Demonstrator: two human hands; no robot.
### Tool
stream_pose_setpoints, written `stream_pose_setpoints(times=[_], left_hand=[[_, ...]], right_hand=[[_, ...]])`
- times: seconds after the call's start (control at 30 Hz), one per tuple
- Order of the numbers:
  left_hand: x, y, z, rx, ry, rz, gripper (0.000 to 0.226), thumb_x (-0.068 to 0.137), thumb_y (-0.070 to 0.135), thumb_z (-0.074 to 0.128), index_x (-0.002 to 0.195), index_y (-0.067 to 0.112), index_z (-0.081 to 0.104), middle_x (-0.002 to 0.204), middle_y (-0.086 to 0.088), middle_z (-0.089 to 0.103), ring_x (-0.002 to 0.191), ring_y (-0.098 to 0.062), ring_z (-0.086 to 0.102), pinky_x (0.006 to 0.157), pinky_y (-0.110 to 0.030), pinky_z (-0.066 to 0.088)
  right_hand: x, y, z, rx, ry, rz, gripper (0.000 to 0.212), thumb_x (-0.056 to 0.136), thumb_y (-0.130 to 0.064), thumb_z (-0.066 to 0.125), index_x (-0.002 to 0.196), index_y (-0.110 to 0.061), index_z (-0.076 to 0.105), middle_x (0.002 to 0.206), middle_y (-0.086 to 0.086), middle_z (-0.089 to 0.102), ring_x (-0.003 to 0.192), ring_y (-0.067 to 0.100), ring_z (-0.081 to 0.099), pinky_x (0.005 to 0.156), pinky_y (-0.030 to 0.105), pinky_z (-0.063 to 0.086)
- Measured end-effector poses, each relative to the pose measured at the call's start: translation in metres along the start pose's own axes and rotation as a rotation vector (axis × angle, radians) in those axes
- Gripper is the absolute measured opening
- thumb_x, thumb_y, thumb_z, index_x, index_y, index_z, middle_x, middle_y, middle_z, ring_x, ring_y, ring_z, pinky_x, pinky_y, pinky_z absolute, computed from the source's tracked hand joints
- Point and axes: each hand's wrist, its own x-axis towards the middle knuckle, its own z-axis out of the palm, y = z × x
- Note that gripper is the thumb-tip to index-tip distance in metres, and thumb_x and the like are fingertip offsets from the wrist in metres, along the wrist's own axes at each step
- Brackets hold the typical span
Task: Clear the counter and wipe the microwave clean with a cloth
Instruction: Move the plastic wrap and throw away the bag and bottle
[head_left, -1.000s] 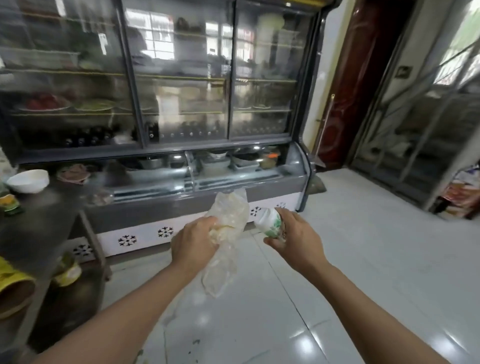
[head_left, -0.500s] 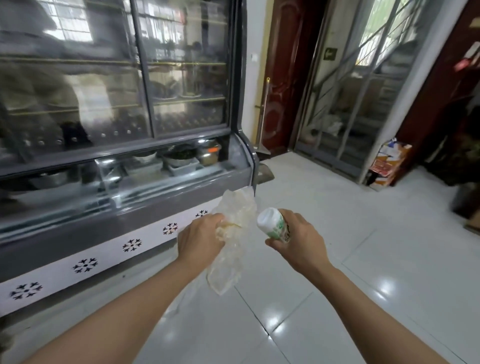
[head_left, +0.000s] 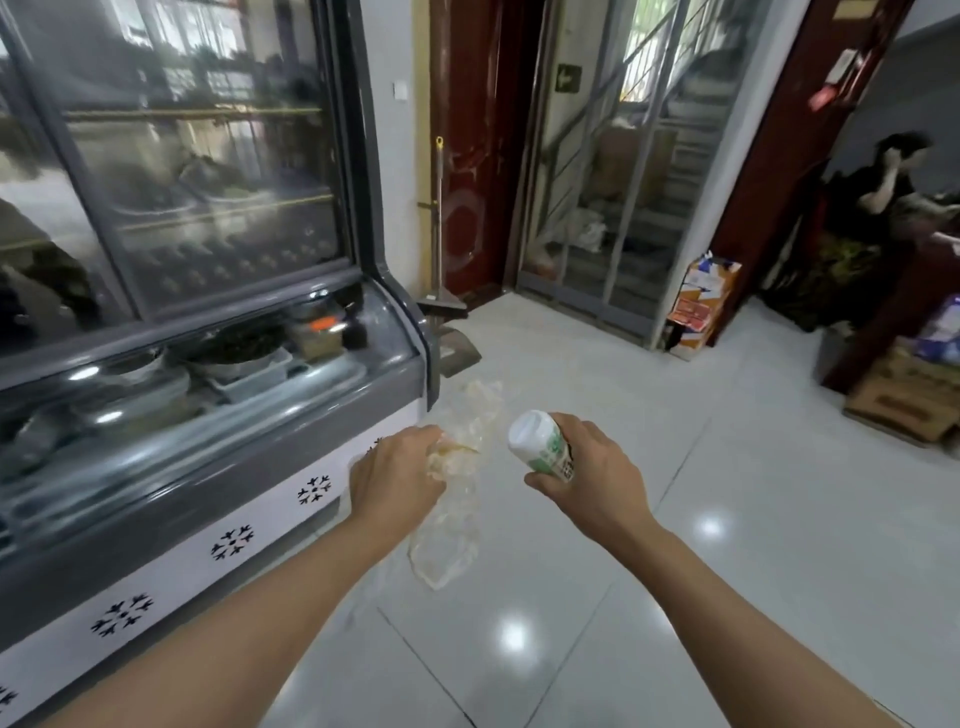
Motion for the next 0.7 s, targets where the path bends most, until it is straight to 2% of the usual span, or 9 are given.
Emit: stream_pose_setpoints(times=[0.27,0.37,0.6,0.7], left_hand=[[0.149,0.038,0.085,-0.017,0.030,-0.055,0.009,0.074,0.015,0.061,0.077,0.022,0.057,0.073,0.007,0.059,0.070,-0.021,0.057,0.056,-0.031,0.047],[0.199,0.052,0.112,-0.017,0.041,-0.108,0.012,0.072,0.015,0.062,0.080,0.023,0.058,0.075,0.009,0.059,0.072,-0.021,0.057,0.059,-0.032,0.049],[0.304,0.064,0.160,0.038,0.071,-0.172,0.012,0.072,0.019,0.062,0.070,0.025,0.052,0.064,0.012,0.050,0.063,-0.017,0.049,0.052,-0.026,0.035],[0.347,0.061,0.177,0.020,0.068,-0.179,0.023,0.070,0.017,0.064,0.064,0.028,0.044,0.063,0.011,0.049,0.063,-0.017,0.051,0.051,-0.026,0.034]], right_hand=[[0.157,0.090,0.002,0.022,-0.014,-0.047,0.063,0.074,-0.046,0.071,0.128,-0.031,0.042,0.113,-0.005,0.056,0.095,0.020,0.057,0.066,0.027,0.038],[0.222,0.119,0.000,0.018,-0.050,-0.080,0.063,0.074,-0.047,0.071,0.128,-0.031,0.042,0.112,-0.005,0.057,0.094,0.019,0.057,0.065,0.027,0.036],[0.342,0.165,0.011,0.059,-0.101,-0.131,0.064,0.074,-0.046,0.072,0.128,-0.028,0.043,0.111,-0.003,0.058,0.096,0.020,0.058,0.071,0.032,0.047],[0.388,0.178,0.023,0.078,-0.114,-0.138,0.064,0.074,-0.045,0.073,0.128,-0.028,0.044,0.111,-0.002,0.058,0.096,0.020,0.058,0.071,0.032,0.047]])
